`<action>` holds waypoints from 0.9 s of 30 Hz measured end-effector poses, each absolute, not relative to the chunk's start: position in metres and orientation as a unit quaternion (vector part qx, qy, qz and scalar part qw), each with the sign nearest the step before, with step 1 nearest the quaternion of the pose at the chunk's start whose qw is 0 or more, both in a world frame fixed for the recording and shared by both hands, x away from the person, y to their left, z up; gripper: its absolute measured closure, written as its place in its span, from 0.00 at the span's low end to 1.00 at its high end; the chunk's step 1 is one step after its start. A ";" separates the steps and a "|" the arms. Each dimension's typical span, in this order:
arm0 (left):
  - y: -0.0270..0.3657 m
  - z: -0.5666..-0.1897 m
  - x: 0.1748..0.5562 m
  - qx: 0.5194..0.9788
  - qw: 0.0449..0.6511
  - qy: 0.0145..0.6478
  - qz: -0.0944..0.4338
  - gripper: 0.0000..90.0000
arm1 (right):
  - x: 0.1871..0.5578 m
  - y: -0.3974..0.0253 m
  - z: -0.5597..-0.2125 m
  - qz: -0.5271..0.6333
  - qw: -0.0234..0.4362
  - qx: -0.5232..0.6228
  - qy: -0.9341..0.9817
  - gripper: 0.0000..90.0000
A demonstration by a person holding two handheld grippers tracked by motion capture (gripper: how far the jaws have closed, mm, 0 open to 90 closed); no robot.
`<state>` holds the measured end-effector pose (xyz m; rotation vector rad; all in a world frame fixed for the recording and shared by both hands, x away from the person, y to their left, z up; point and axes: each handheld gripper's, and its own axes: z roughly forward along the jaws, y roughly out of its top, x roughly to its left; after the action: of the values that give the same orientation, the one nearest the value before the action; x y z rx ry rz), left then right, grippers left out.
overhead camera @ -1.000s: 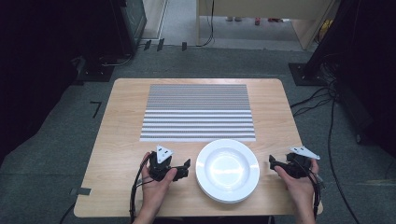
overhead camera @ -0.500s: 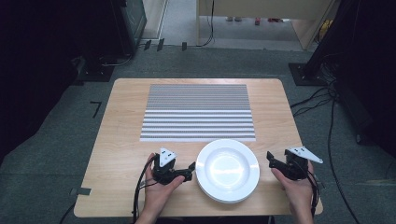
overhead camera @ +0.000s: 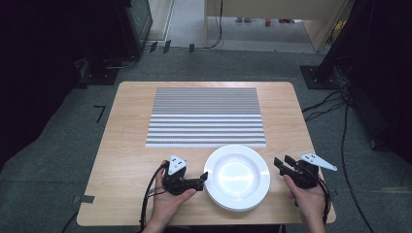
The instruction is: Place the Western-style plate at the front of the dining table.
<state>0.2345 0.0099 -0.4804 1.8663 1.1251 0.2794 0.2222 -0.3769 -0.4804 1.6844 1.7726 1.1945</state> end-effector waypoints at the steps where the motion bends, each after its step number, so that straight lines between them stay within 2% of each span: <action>1: 0.009 -0.480 0.234 0.757 0.456 0.454 0.113 0.12 | 0.222 -0.376 -0.481 0.429 0.203 0.606 0.639 0.58; 2: 0.009 -0.480 0.233 0.757 0.458 0.452 0.113 0.16 | 0.222 -0.373 -0.481 0.429 0.201 0.603 0.642 0.60; 7: 0.006 -0.482 0.232 0.761 0.458 0.445 0.111 0.16 | 0.222 -0.366 -0.481 0.432 0.193 0.593 0.652 0.63; 14: 0.004 -0.483 0.230 0.765 0.461 0.438 0.104 0.17 | 0.222 -0.360 -0.482 0.438 0.155 0.597 0.654 0.68; 16: 0.003 -0.484 0.230 0.767 0.461 0.434 0.103 0.17 | 0.222 -0.358 -0.482 0.439 0.143 0.594 0.659 0.72; 19: 0.003 -0.484 0.229 0.767 0.461 0.433 0.105 0.25 | 0.222 -0.356 -0.483 0.442 0.124 0.587 0.667 0.76; 27: 0.001 -0.486 0.227 0.771 0.460 0.428 0.101 0.27 | 0.221 -0.350 -0.484 0.440 0.114 0.578 0.677 0.81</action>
<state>0.2271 0.0006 -0.4860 1.8979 1.0547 0.2479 0.2214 -0.3500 -0.4837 1.6956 1.9865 1.2905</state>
